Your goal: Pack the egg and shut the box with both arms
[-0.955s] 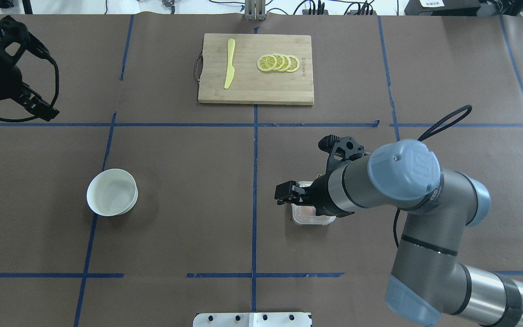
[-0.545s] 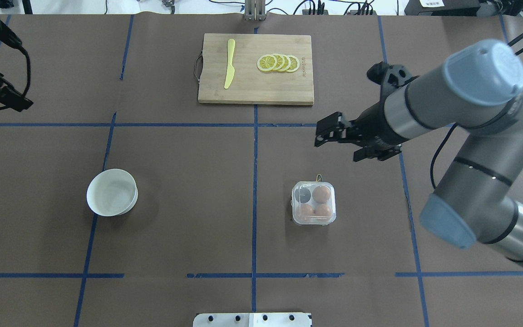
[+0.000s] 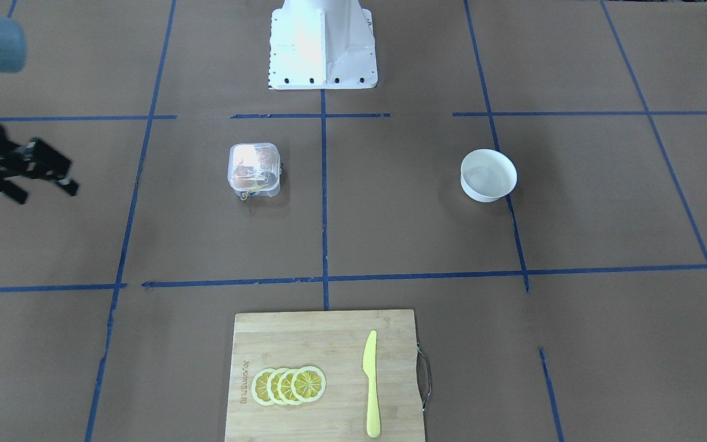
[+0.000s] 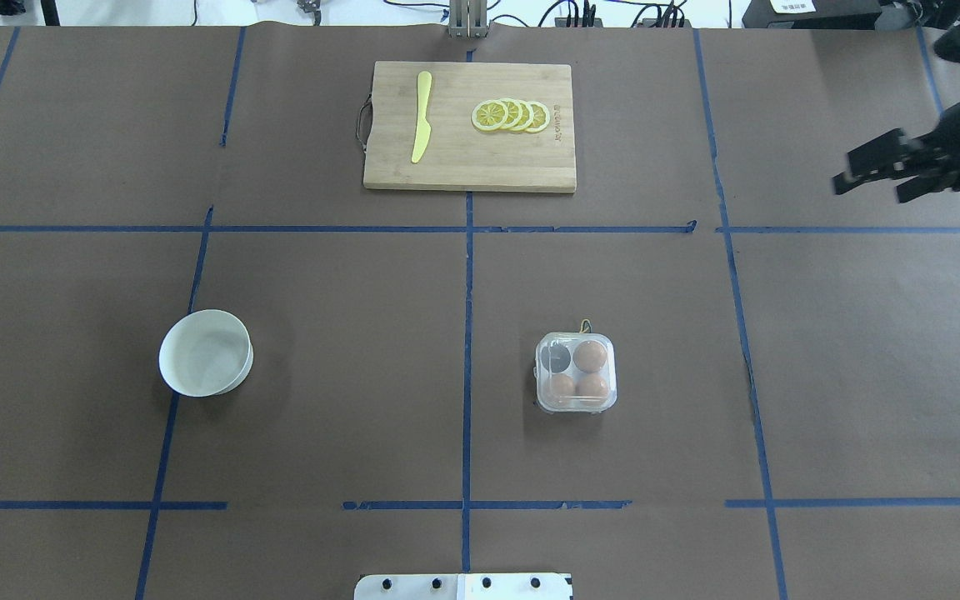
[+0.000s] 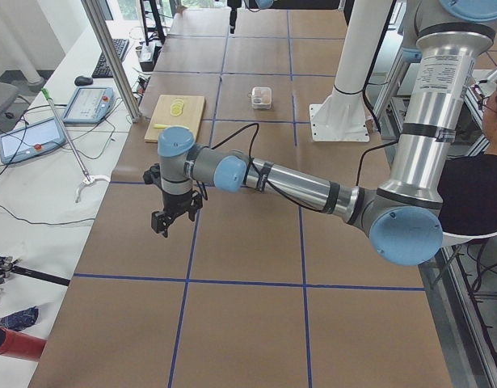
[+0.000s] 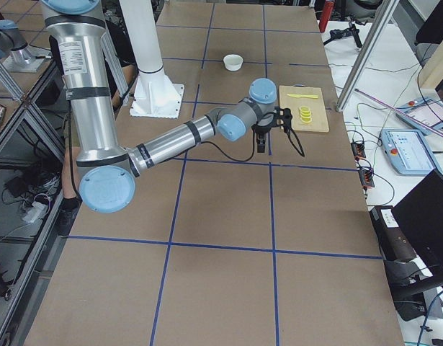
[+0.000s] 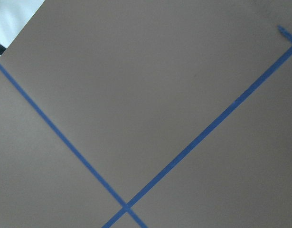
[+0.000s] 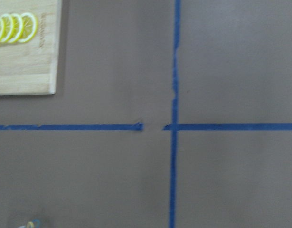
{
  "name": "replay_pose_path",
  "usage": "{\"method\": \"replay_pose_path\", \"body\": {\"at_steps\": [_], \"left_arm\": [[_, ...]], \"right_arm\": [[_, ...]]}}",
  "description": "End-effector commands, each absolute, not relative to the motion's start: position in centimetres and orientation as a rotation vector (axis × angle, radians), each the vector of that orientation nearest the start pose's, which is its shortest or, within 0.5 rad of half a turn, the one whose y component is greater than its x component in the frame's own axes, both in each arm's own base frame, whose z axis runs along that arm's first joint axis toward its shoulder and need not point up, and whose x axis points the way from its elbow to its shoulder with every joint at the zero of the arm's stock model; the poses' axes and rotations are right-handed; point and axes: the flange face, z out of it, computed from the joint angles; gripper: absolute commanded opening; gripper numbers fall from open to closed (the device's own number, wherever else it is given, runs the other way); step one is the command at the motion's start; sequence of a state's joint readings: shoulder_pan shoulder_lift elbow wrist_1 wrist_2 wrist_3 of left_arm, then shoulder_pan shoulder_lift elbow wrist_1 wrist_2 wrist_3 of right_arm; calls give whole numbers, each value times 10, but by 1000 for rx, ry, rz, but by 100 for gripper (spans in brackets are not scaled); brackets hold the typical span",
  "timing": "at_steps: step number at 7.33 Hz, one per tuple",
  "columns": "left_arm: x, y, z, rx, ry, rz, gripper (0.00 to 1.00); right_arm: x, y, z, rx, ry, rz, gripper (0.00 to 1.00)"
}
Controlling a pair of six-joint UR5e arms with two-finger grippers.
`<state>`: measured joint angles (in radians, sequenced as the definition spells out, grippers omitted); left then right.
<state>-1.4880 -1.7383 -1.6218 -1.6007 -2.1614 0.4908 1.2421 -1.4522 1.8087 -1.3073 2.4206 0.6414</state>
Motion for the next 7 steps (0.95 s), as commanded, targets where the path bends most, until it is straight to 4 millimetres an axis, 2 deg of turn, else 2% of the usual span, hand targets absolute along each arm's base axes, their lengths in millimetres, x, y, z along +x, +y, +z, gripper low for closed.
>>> {"method": "replay_pose_path", "body": {"at_steps": [1,2,3,4,5,6,7], "left_arm": [[-142,-559,616,319,529,435,100],[-149,-554,621,302,568,384,100],[-141,-533,636,259,648,278,100],[-134,-506,646,227,702,206,100],[-128,-479,643,225,717,162,100],[-116,-482,642,221,710,188,100],[-87,-489,627,218,707,232,100]], "right_arm": [[9,-531,545,189,-924,-59,100],[50,-523,558,168,-887,-91,100],[66,-518,564,137,-822,-139,100],[78,-510,555,104,-757,-140,100],[74,-512,553,76,-740,-149,100],[75,-510,558,67,-725,-147,100],[73,-508,563,55,-738,-142,100]]}}
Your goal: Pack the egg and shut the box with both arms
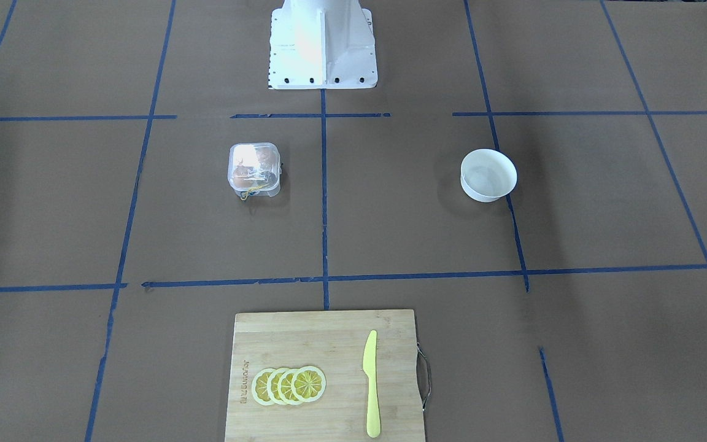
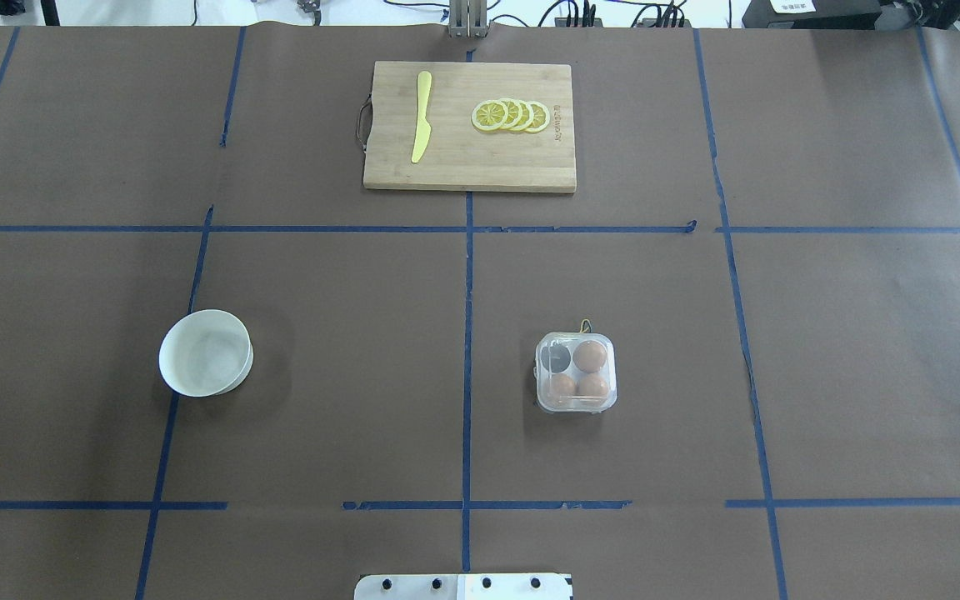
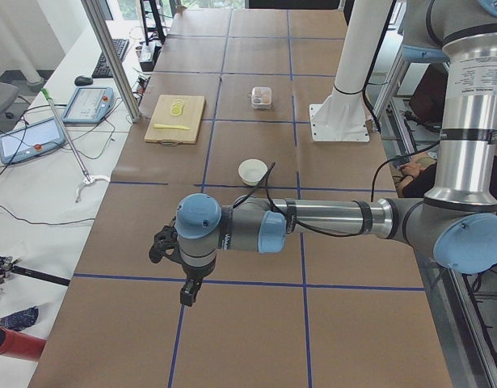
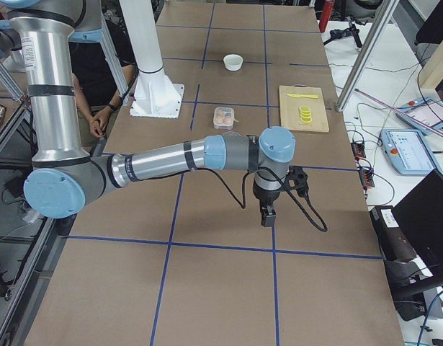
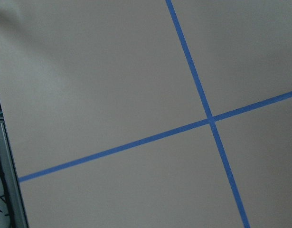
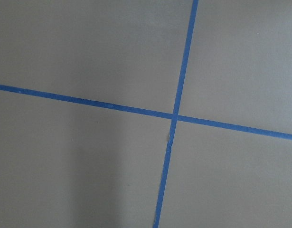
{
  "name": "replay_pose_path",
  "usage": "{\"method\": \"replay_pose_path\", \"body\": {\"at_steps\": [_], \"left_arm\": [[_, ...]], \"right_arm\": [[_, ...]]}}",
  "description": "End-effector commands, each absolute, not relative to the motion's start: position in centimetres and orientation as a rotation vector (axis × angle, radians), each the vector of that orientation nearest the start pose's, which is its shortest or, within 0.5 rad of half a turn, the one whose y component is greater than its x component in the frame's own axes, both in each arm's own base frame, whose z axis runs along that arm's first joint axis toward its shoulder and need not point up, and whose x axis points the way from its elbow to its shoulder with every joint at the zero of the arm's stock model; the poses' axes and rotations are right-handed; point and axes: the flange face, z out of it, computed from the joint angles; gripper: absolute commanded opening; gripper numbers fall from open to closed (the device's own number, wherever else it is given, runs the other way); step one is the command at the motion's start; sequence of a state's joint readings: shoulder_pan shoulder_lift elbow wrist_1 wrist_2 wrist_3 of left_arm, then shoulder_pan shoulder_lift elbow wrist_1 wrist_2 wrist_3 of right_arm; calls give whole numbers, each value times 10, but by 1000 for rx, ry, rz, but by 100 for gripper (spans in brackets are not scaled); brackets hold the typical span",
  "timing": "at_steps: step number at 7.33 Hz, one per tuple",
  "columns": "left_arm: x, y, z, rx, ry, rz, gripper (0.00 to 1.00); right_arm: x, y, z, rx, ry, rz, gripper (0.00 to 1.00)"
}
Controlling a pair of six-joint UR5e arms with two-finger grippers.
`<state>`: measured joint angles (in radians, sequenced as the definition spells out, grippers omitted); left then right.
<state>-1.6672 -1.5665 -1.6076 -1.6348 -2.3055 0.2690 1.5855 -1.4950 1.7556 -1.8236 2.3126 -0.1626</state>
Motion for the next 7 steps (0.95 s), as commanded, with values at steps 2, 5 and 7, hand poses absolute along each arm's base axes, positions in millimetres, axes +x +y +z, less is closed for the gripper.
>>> {"method": "replay_pose_path", "body": {"at_steps": [2,5,7], "left_arm": [[-81,-479,627,207,613,245,100],[-78,-443,627,255,644,263,100],[-71,-440,628,338,728,298,100]], "right_arm": [[70,-503,563,52,-764,-142,100],[55,-505,554,63,-769,-172,100],[51,-500,563,92,-765,-188,100]]}}
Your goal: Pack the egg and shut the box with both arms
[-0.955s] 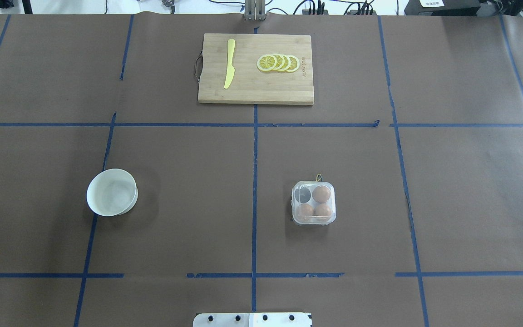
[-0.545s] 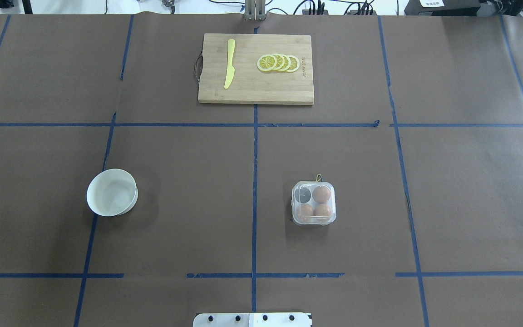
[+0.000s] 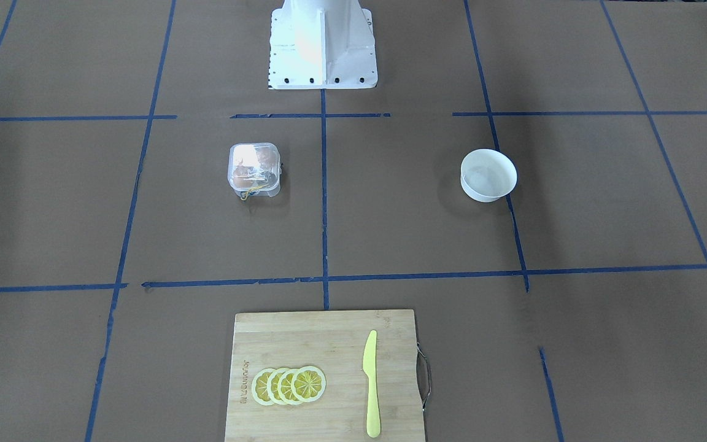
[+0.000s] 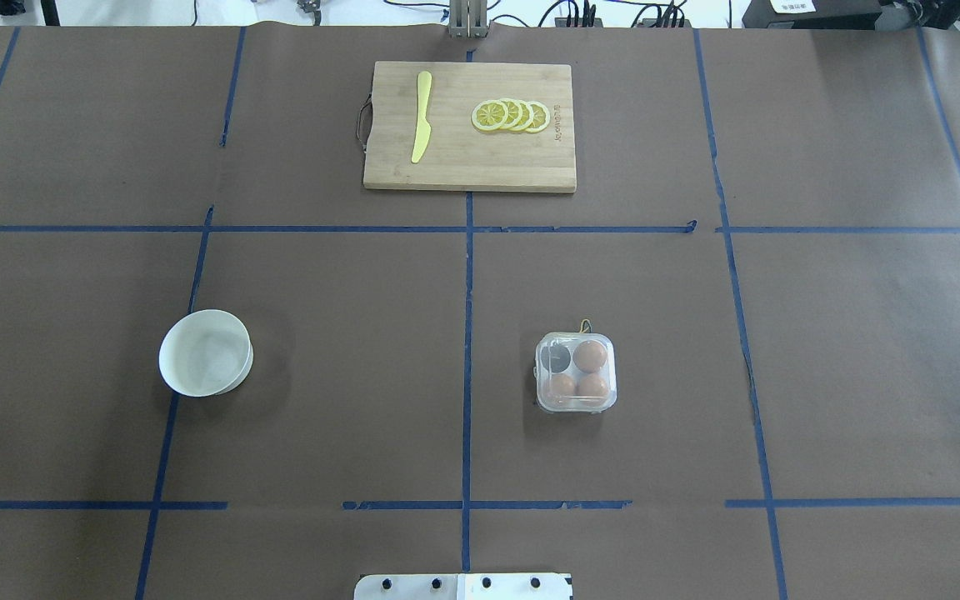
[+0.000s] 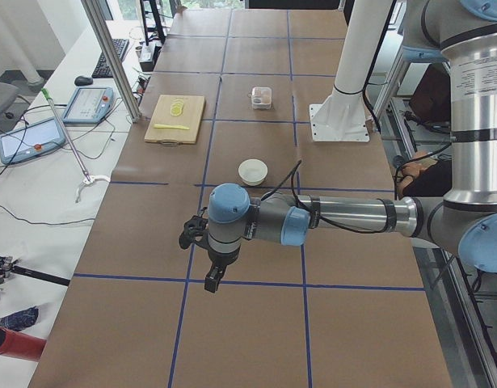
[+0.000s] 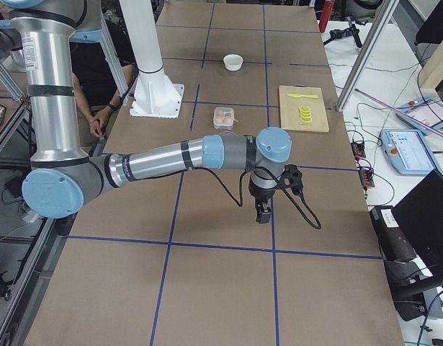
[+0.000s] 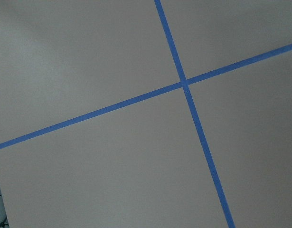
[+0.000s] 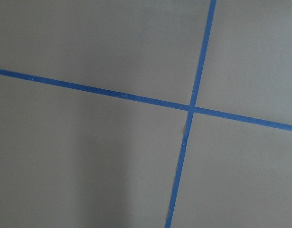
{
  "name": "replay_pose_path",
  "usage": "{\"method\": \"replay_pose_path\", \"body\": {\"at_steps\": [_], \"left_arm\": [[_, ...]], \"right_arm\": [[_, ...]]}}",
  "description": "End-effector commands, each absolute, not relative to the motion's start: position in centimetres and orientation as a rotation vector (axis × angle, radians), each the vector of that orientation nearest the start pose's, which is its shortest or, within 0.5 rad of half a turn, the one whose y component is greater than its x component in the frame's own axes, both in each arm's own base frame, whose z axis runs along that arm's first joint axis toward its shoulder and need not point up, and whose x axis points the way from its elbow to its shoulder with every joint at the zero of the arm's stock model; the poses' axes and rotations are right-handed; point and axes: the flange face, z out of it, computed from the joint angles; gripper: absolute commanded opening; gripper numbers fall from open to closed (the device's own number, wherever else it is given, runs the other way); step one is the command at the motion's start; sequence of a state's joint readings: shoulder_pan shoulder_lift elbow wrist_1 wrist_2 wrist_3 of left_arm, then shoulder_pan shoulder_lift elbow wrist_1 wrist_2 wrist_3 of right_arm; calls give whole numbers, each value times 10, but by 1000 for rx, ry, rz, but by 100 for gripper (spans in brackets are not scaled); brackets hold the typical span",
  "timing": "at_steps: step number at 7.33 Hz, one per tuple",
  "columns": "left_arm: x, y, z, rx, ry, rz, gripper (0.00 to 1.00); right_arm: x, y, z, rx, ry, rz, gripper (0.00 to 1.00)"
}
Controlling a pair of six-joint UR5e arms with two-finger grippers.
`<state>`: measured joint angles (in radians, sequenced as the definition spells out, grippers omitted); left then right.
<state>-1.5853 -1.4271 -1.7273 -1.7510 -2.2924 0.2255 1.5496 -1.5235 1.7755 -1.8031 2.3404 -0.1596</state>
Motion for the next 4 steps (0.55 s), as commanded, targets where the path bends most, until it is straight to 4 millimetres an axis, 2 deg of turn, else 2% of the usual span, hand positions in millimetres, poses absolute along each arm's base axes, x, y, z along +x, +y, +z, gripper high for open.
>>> {"method": "replay_pose_path", "body": {"at_steps": [1,3,4], "left_arm": [[-66,-431,636,354,771,311,100],[-67,-428,650,331,773,300,100],[-68,-431,650,354,765,307,100]], "right_arm": [[51,-501,565,104,-763,-191,100],[51,-500,564,106,-758,-191,100],[53,-498,561,107,-752,-177,100]]}}
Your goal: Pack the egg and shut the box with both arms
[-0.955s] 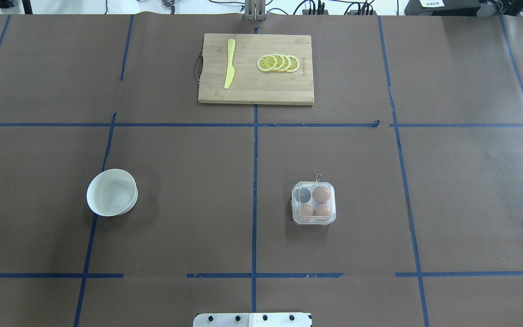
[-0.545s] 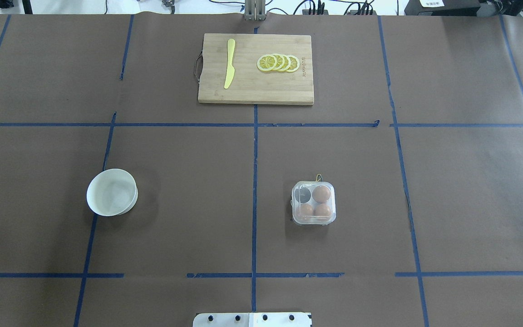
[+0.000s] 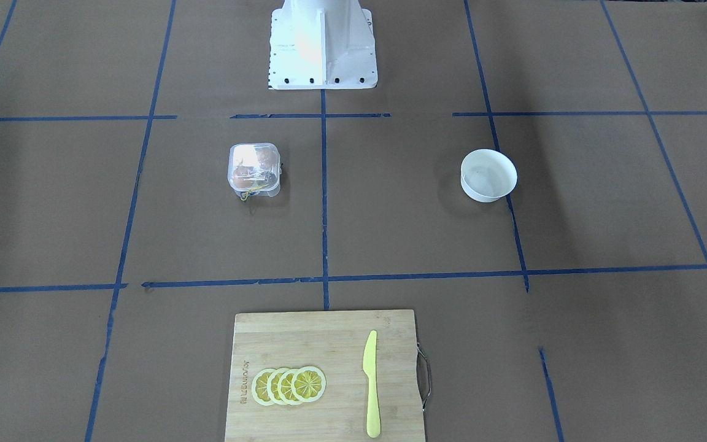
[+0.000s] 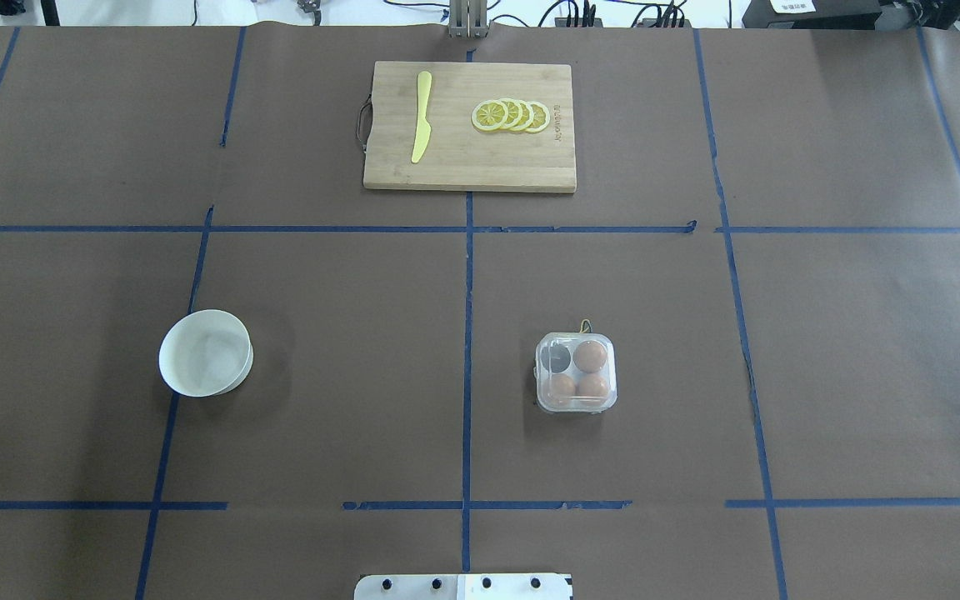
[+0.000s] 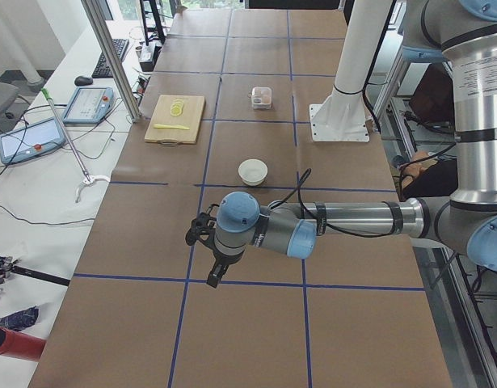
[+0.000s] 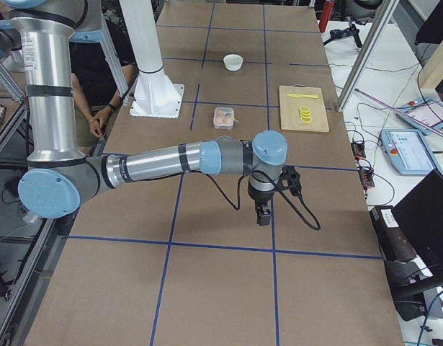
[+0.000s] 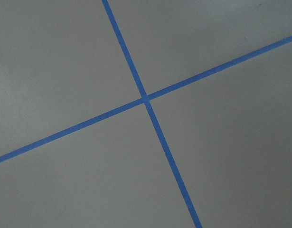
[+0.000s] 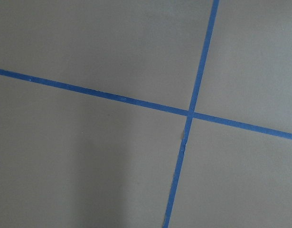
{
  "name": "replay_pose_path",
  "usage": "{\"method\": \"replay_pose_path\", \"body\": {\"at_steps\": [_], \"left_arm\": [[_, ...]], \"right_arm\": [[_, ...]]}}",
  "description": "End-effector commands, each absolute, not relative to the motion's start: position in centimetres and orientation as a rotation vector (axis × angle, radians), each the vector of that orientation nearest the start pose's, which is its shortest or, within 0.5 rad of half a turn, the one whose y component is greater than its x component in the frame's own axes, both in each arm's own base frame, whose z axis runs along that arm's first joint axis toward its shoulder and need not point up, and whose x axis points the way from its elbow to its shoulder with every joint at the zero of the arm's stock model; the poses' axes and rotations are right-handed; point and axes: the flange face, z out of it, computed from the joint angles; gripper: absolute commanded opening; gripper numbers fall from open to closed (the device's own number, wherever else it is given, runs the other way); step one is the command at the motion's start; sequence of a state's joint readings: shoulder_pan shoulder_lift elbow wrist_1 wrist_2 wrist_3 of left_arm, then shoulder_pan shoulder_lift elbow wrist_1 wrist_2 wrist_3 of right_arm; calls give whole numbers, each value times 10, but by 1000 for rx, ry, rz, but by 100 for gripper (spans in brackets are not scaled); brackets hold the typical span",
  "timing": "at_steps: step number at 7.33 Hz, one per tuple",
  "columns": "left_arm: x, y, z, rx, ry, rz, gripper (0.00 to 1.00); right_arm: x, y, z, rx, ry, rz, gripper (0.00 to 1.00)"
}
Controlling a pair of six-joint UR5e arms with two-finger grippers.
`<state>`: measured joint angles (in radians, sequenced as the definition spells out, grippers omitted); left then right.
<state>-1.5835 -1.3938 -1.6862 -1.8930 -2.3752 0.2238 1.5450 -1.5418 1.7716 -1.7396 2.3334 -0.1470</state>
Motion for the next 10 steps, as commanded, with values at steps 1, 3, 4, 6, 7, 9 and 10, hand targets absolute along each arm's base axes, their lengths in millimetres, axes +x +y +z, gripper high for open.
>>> {"method": "replay_pose_path", "body": {"at_steps": [1,3,4,6,7,9,10], "left_arm": [[-68,-429,653,366,758,310,100],[-68,-433,653,366,759,311,100],[-67,-435,661,350,760,308,100],[-66,-433,663,344,765,299,100],[-67,-428,663,342,771,294,100],[-66,-441,666,274,789,141,100],[-66,-443,666,272,790,132,100]], "right_arm": [[53,-484,576,79,-751,-167,100],[52,-481,582,65,-758,-160,100],[51,-472,579,72,-777,-170,100],[51,-464,575,79,-782,-172,100],[51,-464,577,73,-782,-164,100],[51,-455,585,53,-786,-155,100],[48,-455,590,41,-782,-159,100]]}}
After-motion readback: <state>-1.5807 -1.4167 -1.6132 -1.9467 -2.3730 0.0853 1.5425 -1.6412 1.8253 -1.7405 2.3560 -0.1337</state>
